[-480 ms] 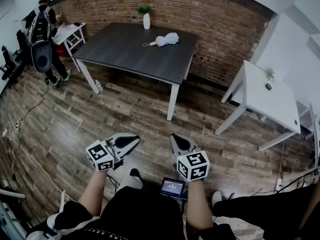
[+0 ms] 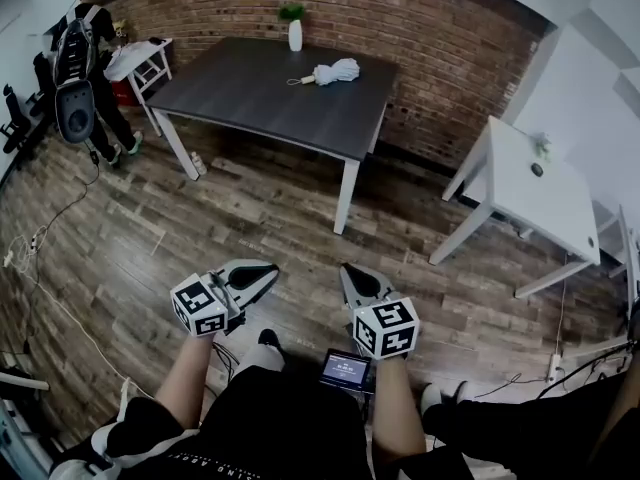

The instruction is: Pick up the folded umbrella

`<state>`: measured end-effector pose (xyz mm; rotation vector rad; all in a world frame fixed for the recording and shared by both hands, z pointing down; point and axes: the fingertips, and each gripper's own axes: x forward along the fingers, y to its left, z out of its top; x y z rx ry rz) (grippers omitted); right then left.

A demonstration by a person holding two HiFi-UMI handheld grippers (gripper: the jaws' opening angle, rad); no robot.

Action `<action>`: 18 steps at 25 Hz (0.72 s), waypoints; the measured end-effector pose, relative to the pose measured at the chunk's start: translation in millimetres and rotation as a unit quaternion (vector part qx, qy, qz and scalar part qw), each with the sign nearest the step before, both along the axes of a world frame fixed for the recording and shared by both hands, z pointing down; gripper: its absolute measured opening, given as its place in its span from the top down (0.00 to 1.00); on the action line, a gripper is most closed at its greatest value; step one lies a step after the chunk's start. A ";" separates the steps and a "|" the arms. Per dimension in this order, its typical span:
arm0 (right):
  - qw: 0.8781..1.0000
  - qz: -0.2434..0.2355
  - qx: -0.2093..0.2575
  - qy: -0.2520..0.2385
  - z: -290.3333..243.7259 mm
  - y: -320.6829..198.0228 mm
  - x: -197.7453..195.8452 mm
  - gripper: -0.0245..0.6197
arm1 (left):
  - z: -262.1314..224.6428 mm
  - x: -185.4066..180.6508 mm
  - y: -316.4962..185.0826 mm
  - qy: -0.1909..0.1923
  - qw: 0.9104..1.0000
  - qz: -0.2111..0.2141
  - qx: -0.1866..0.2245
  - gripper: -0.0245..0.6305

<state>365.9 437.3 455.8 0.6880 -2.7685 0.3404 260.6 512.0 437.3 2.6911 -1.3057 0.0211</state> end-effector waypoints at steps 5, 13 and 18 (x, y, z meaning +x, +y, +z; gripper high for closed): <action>1.000 -0.014 -0.003 -0.010 -2.1 5.1 -2.9 0.95 | 5.9 -0.6 3.3 0.006 1.000 0.001 -0.008 0.96; 1.000 -0.007 -0.016 -0.017 0.5 -2.5 2.1 0.95 | 10.0 -0.8 -0.1 0.012 1.000 -0.003 -0.014 0.96; 1.000 -0.006 -0.021 -0.018 3.9 -1.8 3.9 0.95 | 11.9 -2.4 2.2 0.012 1.000 -0.009 -0.015 0.96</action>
